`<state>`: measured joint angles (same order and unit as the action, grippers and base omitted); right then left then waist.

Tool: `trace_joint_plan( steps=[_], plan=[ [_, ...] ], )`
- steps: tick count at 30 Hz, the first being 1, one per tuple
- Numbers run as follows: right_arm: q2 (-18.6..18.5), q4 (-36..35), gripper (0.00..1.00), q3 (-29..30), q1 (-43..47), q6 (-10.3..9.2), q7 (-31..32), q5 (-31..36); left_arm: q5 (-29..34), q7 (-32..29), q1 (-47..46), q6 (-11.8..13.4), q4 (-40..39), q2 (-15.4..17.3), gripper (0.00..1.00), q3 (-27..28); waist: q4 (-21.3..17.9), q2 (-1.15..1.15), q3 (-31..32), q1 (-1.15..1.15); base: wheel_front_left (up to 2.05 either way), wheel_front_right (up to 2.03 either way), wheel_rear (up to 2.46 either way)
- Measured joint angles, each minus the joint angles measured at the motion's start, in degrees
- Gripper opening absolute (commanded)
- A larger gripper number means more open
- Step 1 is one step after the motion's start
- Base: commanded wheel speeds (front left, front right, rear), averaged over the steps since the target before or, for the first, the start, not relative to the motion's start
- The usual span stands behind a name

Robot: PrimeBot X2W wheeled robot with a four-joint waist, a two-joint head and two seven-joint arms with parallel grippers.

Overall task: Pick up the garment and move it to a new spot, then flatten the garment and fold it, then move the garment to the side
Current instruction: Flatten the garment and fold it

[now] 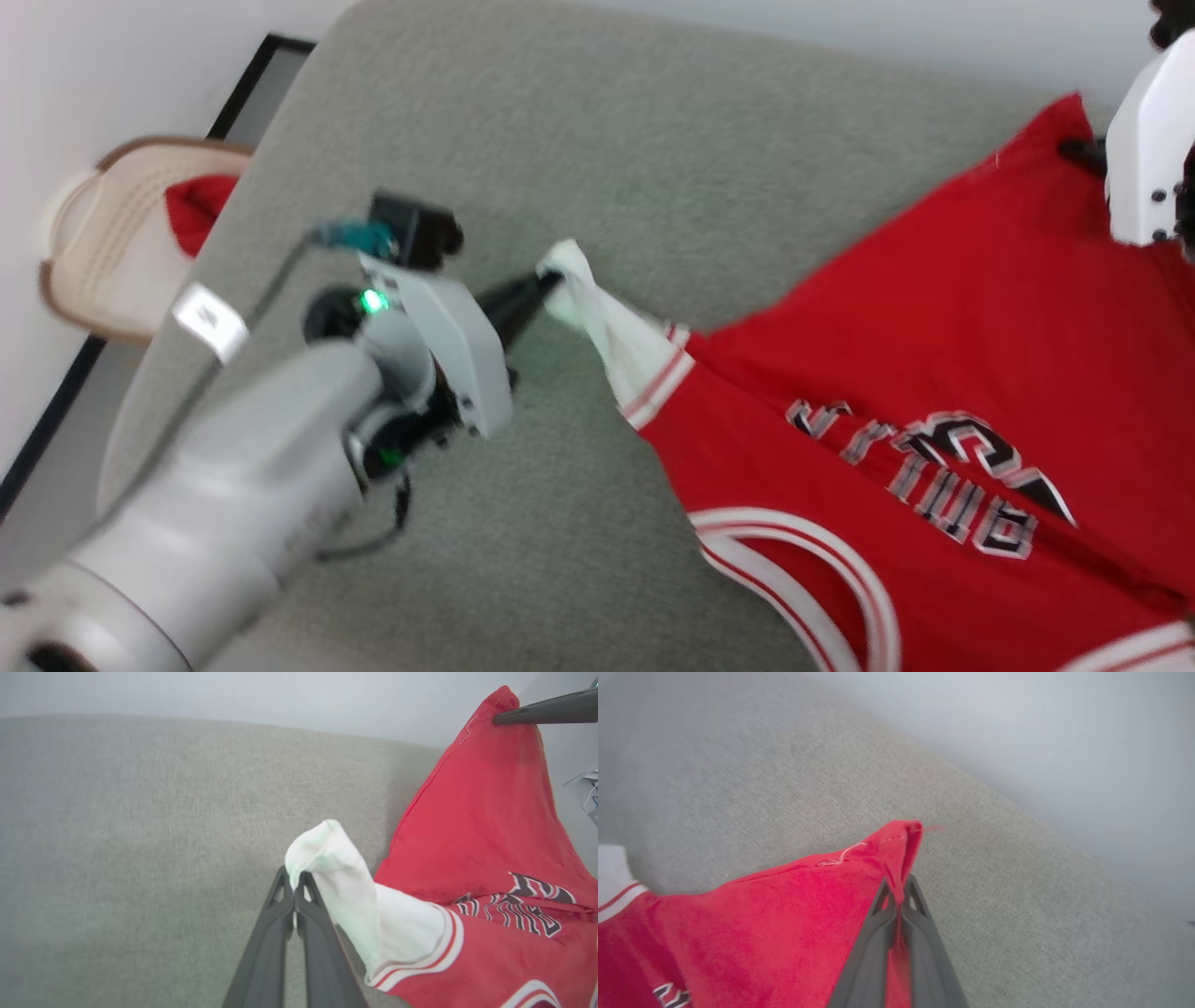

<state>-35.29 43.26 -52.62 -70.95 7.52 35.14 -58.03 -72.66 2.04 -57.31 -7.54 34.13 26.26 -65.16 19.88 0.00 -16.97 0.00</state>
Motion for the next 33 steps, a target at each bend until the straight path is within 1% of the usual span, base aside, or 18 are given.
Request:
trace_joint_plan(
  steps=[4, 6, 11, 15, 20, 25, 30, 33],
  plan=[
    [-0.6, -2.4, 0.0, -0.8, -2.6, 0.0, -4.5, 0.0, 0.1, -4.2, -6.3, 0.0, 0.1, 2.4, 0.0, 0.2, -2.5, 0.0, 2.2, 0.0, 0.0, 0.0, 0.0],
    [-0.6, -2.4, 0.0, -1.4, -4.0, 0.0, -6.7, 1.7, 0.1, -6.2, -9.4, 0.0, 0.4, 3.4, 0.0, 0.4, -3.9, 0.0, 3.2, 0.0, 0.0, 0.0, 0.0],
    [1.2, -0.8, 0.0, -1.4, -6.9, 0.0, -10.9, 2.9, 1.2, -9.3, -16.8, 0.0, 1.8, 5.6, 0.0, 0.4, -7.7, 0.0, 5.7, 0.0, 0.0, 0.0, 0.0],
    [2.5, 1.9, 0.0, -0.7, -8.7, 0.0, -15.7, 5.0, 1.9, -11.5, -21.9, 0.0, 3.8, 5.8, 0.0, 0.2, -10.5, 0.0, 8.0, 0.0, 0.0, 0.0, 0.0],
    [4.9, 5.6, 0.0, 0.8, -11.6, 0.0, -20.9, 6.8, 3.0, -12.2, -27.7, 0.0, 7.2, 6.1, 0.0, 0.1, -13.6, 0.0, 11.1, 0.0, 0.0, 0.0, 0.0],
    [7.6, 6.7, 0.0, 0.9, -12.5, 0.0, -21.9, 7.3, 3.9, -13.0, -32.3, 0.0, 9.7, 6.0, 0.0, -0.1, -16.7, 0.0, 13.9, 0.0, 0.0, 0.0, 0.0],
    [8.1, 5.5, 0.0, 0.8, -14.0, 0.0, -21.0, 6.7, 4.8, -12.7, -36.6, 0.0, 11.9, 4.7, 0.0, -0.1, -19.4, 0.0, 16.1, 0.0, 0.0, 0.0, 0.0],
    [8.6, 4.4, 0.0, 0.7, -14.5, 0.0, -20.4, 6.3, 5.1, -12.7, -38.7, 0.0, 13.1, 4.7, 0.0, -0.2, -20.9, 0.0, 16.8, 0.0, 0.0, 0.0, 0.0]
  ],
)
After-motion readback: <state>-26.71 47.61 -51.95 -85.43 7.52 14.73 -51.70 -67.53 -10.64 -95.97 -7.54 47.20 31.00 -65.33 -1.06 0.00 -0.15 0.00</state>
